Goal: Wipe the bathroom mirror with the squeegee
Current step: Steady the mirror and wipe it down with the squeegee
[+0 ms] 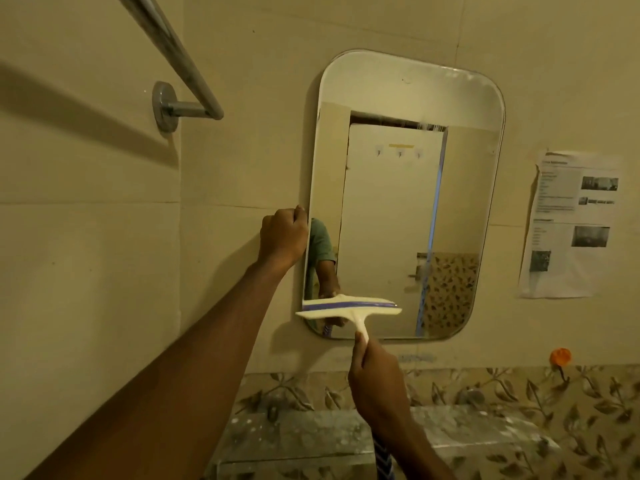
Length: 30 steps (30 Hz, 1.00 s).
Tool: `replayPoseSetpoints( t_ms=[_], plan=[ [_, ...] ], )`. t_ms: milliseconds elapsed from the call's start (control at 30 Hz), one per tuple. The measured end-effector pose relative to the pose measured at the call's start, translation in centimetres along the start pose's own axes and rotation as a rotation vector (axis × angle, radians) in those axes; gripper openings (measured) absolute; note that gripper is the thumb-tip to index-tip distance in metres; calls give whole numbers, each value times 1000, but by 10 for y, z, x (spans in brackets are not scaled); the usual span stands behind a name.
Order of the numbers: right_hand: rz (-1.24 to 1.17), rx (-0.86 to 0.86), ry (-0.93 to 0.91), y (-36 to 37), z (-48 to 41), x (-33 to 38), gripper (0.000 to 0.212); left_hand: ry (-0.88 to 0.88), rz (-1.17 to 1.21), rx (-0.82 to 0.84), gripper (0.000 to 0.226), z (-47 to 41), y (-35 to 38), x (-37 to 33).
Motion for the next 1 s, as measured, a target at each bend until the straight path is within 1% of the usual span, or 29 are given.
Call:
replayPoseSetpoints(
  t_ms=[67, 200, 267, 333, 400, 533, 633, 767, 933, 1000],
  plan=[
    [-11, -19, -42, -9, -8, 10, 38, -11, -19, 16, 50, 9, 3, 7],
    [-96, -184, -151, -62, -63, 60, 40, -3, -41, 10, 47, 14, 2, 12],
    [-100, -208, -168, -75, -81, 73, 39, 17, -40, 8, 47, 15, 2, 10],
    [-106, -208, -170, -69, -75, 68, 37, 23, -25, 2, 46, 14, 2, 11],
    [-108, -193, -146, -48, -51, 46, 37, 21, -9, -7, 47, 13, 3, 13],
    [-40, -83, -12, 0, 7, -12, 34, 16, 5, -24, 49, 13, 3, 13],
    [-17, -47, 28, 9, 31, -31, 32, 13, 3, -29, 48, 14, 3, 12],
    [-50, -78, -33, -10, 16, -12, 34, 16, -2, -32, 49, 14, 2, 13],
    [-71, -224, -116, -52, -44, 35, 38, 7, 13, -28, 49, 14, 2, 13],
    [-70, -201, -118, -45, -42, 31, 38, 5, 14, -26, 49, 14, 3, 14]
  ],
)
Point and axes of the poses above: each hand's wrist, its own z-axis away from the middle knuckle, its own y-axis out of the palm, x = y × z, the point moved 10 cm from there along -z, towards the middle knuckle, and after that the axes turned 3 degrees about -x, right-handed, at the moved point
